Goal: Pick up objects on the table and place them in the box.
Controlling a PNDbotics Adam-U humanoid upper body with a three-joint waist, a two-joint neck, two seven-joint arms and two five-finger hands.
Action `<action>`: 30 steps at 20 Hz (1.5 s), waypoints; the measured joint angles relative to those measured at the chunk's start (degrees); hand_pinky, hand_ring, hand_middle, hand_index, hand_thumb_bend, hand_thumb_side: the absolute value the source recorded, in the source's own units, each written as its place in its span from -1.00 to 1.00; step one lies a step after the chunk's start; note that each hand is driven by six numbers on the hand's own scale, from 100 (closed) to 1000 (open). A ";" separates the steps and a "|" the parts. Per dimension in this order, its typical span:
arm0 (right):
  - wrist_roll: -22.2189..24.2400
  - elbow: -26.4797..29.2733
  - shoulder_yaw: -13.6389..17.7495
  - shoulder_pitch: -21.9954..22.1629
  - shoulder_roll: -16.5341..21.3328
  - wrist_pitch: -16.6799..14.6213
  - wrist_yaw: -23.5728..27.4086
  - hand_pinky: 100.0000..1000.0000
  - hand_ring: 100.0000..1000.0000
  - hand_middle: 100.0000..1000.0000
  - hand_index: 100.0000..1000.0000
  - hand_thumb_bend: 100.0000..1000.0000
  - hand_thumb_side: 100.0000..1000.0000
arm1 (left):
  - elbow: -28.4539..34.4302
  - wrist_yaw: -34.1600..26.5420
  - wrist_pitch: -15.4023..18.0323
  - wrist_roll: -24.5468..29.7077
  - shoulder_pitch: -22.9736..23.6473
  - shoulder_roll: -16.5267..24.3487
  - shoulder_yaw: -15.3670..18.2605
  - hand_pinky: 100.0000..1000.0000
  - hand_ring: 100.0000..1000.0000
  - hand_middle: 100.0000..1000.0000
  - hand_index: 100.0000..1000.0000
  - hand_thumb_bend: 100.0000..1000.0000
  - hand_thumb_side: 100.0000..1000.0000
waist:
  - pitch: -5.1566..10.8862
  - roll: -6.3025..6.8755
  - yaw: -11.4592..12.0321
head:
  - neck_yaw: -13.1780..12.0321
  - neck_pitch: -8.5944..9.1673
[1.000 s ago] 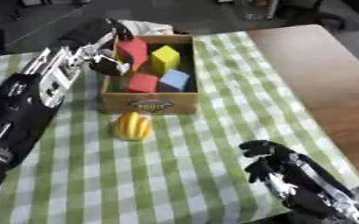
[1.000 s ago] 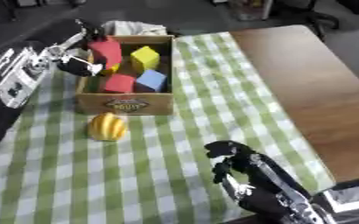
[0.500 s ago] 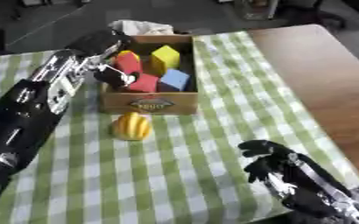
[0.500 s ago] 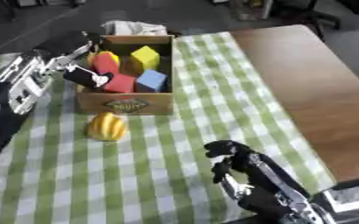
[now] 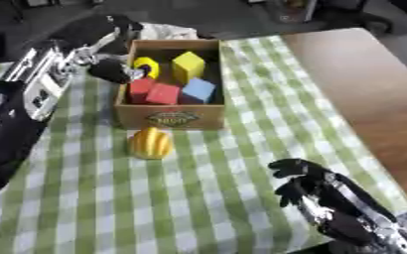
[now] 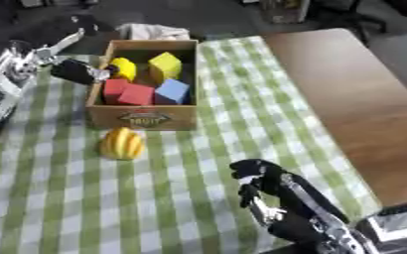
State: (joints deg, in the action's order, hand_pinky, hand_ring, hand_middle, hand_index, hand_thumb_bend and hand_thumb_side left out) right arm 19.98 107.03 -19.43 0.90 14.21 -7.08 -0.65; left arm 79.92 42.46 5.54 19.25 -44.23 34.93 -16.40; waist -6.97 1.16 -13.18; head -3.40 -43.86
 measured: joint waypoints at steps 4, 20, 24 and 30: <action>-0.15 -0.01 0.01 -0.01 0.03 -0.08 -0.19 0.30 -0.12 0.61 0.45 -1.00 -0.16 | 11.29 -6.47 1.40 2.26 5.17 6.04 -1.41 0.48 0.45 0.46 0.81 -0.42 -0.57 | 0.00 0.35 0.37 | 0.64 0.00; -0.14 -0.01 0.00 -0.08 0.17 -0.12 -0.22 0.30 -0.12 0.61 0.45 -1.00 -0.16 | 14.05 -2.90 1.59 16.42 9.57 5.61 -12.27 0.44 0.42 0.45 0.80 -0.35 -0.49 | 0.00 0.14 0.01 | 0.68 0.00; -0.13 -0.01 0.00 -0.08 0.17 -0.12 -0.22 0.30 -0.12 0.61 0.45 -1.00 -0.16 | 9.50 0.36 1.35 15.17 9.33 3.30 -12.31 0.46 0.43 0.47 0.81 -0.34 -0.46 | 0.00 0.09 0.02 | 0.66 0.00; -0.12 -0.01 0.00 -0.08 0.17 -0.12 -0.22 0.30 -0.12 0.61 0.45 -1.00 -0.16 | 3.13 4.03 1.92 13.72 8.30 -0.42 -12.30 0.45 0.42 0.48 0.80 -0.36 -0.47 | 0.00 -0.20 0.00 | 0.51 0.00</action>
State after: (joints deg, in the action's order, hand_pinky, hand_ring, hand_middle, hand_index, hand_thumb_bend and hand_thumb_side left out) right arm 19.86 107.02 -19.44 0.81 14.38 -7.20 -0.87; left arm 83.05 46.50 7.46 32.97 -35.92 34.51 -28.70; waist -6.97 0.96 -13.18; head -2.89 -43.86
